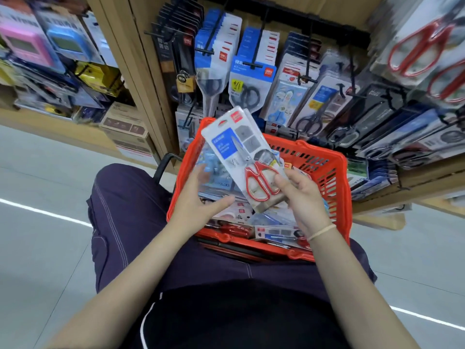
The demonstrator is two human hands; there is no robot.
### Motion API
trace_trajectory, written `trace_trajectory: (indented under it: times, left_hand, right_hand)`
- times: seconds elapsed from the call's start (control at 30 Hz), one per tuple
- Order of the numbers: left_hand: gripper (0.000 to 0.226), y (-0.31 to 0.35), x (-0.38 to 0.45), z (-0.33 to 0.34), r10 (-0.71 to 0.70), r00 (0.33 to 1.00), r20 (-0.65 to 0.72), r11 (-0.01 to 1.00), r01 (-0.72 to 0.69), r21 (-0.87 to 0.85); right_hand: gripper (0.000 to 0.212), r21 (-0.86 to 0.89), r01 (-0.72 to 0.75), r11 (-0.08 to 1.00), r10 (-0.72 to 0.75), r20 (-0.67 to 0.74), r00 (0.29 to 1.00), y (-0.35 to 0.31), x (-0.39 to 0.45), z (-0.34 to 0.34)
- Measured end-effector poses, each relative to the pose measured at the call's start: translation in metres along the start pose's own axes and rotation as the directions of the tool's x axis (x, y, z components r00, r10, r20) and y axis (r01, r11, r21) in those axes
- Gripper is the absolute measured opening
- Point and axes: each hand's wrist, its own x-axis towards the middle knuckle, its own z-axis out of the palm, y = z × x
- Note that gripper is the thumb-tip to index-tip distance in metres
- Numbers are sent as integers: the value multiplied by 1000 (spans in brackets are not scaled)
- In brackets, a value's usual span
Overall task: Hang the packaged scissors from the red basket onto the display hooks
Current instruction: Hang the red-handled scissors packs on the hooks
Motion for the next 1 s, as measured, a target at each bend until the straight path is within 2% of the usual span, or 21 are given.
trace_trajectory:
  times: [0.1,0.17,0.23,0.3,0.4,0.47,0.57,0.73,0.83,1.0]
  left_hand:
    - [65,25,0,15,-94,978,187,942,148,-301]
    - [54,42,2,20,-109,960,257,865,219,-452]
    - [52,51,7,21,-119,956,269,807,251,-535]
    - [53,57,11,20,-120,958,261,802,249,-544]
    - [43,71,17,18,-79,972,223,826,189,-531]
    - [32,88,18,20,-42,980,193,840,140,-525]
    - [33,117,21,28,-9,990,143,851,82,-519]
    - [31,158,40,45,51,991,123,898,8,-440]
    - [14,176,52,57,87,987,134,902,-21,-432]
    - [7,211,68,78,127,984,127,924,-71,-376]
  right_hand:
    - [40,189,-55,980,47,47,998,-2,-4,12]
    - [32,212,-81,974,65,81,995,-4,-7,19]
    - [20,184,-59,981,46,74,996,-7,-10,21]
    - [9,93,-7,996,4,38,999,-12,-10,20]
    - [8,-26,133,991,-133,29,991,-25,-13,13]
    - [14,-22,187,982,-186,13,982,-34,-15,8]
    - [17,11,208,978,-207,-34,978,-45,-16,-3]
    - [37,107,238,965,-221,-155,963,-58,-14,-33]
    - [25,115,297,948,-261,-250,932,-68,-13,-57]
    - [29,89,398,913,-345,-352,870,-92,-9,-88]
